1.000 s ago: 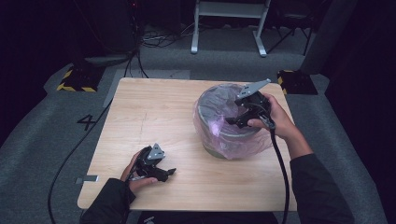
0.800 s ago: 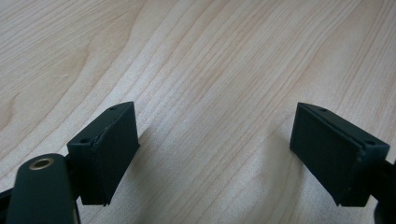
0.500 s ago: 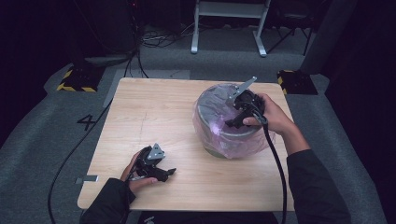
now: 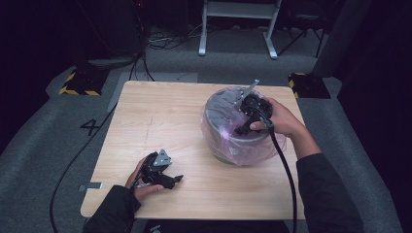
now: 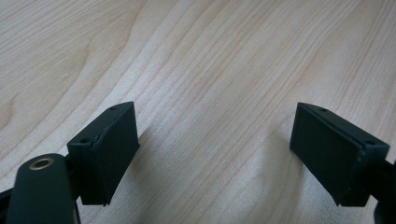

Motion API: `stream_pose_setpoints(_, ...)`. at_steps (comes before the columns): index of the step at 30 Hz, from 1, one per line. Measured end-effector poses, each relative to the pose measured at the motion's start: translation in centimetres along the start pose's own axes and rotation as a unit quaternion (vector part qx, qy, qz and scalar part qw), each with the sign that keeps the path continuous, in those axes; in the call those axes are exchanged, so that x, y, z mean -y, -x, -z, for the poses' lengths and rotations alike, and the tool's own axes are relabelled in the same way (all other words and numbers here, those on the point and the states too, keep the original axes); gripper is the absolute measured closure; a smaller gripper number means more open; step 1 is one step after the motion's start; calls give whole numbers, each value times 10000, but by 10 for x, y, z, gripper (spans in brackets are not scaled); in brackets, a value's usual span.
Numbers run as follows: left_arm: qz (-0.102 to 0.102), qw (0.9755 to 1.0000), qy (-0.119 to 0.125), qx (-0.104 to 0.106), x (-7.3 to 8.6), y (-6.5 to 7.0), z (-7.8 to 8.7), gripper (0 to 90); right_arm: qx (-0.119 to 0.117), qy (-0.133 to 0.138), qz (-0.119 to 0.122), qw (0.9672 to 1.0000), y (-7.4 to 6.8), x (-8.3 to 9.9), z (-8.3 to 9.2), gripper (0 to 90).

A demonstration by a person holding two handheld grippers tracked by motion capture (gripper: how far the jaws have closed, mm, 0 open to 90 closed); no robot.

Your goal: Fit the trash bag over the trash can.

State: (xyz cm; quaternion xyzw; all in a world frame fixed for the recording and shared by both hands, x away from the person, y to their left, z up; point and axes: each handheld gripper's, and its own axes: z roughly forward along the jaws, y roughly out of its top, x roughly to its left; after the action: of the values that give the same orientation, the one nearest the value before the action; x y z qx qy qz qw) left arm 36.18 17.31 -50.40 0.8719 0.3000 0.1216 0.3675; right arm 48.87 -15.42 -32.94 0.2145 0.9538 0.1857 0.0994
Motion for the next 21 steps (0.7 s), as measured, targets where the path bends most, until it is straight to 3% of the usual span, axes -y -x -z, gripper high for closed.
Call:
stream_pose_setpoints(12,-9,10000,3,0,0,0,0,151,152,-269,1,9995,-3,-2,-3,168)
stream_pose_setpoints(21,-4,10000,1,2,0,0,0,150,232,43,-4,9997,-3,1,1,177)
